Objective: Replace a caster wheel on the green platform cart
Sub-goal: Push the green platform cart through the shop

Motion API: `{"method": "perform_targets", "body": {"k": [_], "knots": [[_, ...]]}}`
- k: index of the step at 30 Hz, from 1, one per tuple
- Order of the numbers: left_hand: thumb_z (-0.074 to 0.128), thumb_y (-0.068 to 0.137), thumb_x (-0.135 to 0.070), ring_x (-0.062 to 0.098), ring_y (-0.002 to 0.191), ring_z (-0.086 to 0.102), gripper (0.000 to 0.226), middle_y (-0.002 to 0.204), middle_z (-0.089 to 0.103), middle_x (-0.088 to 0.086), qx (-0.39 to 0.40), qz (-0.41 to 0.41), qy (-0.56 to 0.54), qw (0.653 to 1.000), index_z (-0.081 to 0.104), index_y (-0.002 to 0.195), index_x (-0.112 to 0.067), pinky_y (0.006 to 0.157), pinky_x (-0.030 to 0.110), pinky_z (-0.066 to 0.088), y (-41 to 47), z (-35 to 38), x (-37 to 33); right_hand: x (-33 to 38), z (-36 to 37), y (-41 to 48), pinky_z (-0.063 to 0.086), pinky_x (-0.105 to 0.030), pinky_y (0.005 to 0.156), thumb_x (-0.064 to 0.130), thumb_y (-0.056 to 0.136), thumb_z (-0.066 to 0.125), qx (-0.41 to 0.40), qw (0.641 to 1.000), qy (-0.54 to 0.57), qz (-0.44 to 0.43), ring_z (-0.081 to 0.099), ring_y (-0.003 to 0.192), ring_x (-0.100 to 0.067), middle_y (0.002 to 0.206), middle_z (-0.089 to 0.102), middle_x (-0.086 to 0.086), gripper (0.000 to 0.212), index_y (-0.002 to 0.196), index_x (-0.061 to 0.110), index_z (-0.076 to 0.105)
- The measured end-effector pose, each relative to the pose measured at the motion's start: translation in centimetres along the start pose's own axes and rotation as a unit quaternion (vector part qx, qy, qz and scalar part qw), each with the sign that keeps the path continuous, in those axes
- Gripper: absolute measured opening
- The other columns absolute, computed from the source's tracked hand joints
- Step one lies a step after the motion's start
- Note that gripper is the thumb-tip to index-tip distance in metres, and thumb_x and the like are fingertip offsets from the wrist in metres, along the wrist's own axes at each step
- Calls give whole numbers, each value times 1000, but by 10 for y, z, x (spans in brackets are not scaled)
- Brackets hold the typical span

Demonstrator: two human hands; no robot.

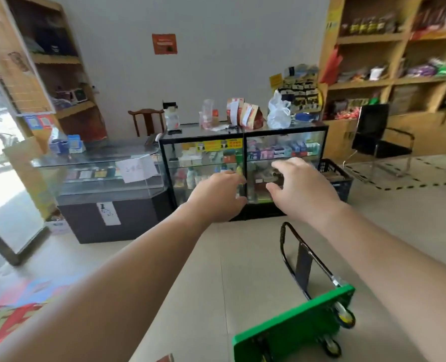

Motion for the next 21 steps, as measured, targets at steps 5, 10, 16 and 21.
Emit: {"method": "perform_targets", "body": {"k": [5,10,16,21], "knots": [[58,99,-40,26,132,53,50,146,54,1,9,32,5,999,50,147,-27,105,47,49,31,5,-43,-44,-12,-11,52,-44,96,40,96,58,-13,999,-8,36,53,125,-29,140,51,-6,53,145,22,49],[56,100,-38,24,130,54,48,145,54,-1,22,68,-6,997,51,146,-26,106,45,48,56,16,-67,-77,-18,-4,54,-43,90,40,97,57,-20,997,-28,70,54,121,-27,134,53,-4,45,138,22,53],[59,99,-41,23,129,56,51,148,52,-3,31,100,-17,994,50,147,-27,104,43,51,103,41,-73,-104,-15,5,56,-44,89,39,96,57,-37,992,-46,114,57,117,-27,132,55,-4,45,138,24,54],[58,99,-42,25,127,57,50,143,56,-1,21,180,-24,983,50,146,-27,103,45,52,171,58,-100,-142,-13,23,54,-38,89,41,99,55,-58,977,-90,184,53,121,-24,138,53,-3,48,143,23,49]]}}
Point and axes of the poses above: each hand's wrist, its own y-axis towards the middle knuckle, its own z-axis out of the palm, x = y × z, the point moved 7 cm from there along y, towards the middle knuckle
